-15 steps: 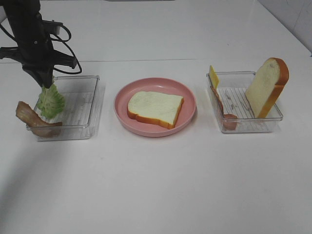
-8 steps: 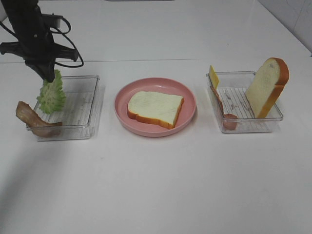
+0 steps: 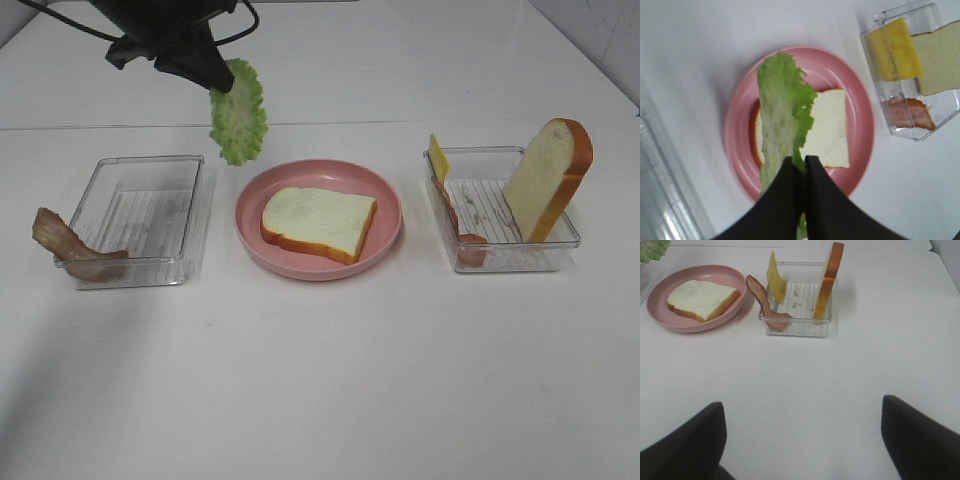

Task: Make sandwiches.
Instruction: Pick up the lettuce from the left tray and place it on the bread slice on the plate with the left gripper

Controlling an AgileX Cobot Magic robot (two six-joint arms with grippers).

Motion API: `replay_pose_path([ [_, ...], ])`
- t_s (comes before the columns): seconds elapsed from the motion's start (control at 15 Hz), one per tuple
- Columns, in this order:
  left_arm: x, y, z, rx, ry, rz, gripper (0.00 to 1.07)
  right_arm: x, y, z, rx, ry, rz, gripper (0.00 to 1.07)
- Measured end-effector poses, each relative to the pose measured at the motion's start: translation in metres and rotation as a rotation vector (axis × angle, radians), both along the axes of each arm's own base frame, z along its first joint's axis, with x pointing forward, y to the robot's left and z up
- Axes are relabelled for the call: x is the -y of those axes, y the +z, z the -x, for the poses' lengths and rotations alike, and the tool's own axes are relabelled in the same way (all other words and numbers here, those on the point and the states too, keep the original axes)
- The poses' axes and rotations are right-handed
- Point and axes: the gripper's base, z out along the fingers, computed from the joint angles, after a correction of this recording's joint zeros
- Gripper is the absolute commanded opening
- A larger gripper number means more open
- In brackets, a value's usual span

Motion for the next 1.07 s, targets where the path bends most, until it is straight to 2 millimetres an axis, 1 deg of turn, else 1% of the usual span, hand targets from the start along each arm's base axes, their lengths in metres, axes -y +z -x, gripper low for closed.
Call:
replay_pose_path([
  [0.13,0.022,-0.010,0.001,-0.008,-0.029,0.035,0.00,0.000,0.000,0.000,0.000,0.000,0.000,0.80],
  [0.27,0.046,-0.028,0.005,-0.053,-0.065,0.078,0.00,0.000,0.000,0.000,0.000,0.000,0.000,0.80],
  [0.33,0.058,-0.040,0.006,-0.071,-0.087,0.095,0.00,0.000,0.000,0.000,0.000,0.000,0.000,0.80],
  [0.47,0.076,-0.062,0.008,-0.120,-0.108,0.124,0.00,0.000,0.000,0.000,0.000,0.000,0.000,0.80],
  [0.67,0.090,-0.083,0.011,-0.163,-0.127,0.151,0.00,0.000,0.000,0.000,0.000,0.000,0.000,0.80],
  [0.73,0.092,-0.089,0.010,-0.167,-0.127,0.149,0.00,0.000,0.000,0.000,0.000,0.000,0.000,0.80],
  [0.8,0.092,-0.097,0.008,-0.167,-0.116,0.140,0.00,0.000,0.000,0.000,0.000,0.000,0.000,0.80],
  [0.87,0.091,-0.101,0.008,-0.168,-0.118,0.125,0.00,0.000,0.000,0.000,0.000,0.000,0.000,0.80],
  [1.0,0.088,-0.104,0.006,-0.147,-0.122,0.076,0.00,0.000,0.000,0.000,0.000,0.000,0.000,0.80],
  [1.07,0.087,-0.106,0.006,-0.145,-0.121,0.051,0.05,0.000,0.000,0.000,0.000,0.000,0.000,0.80],
])
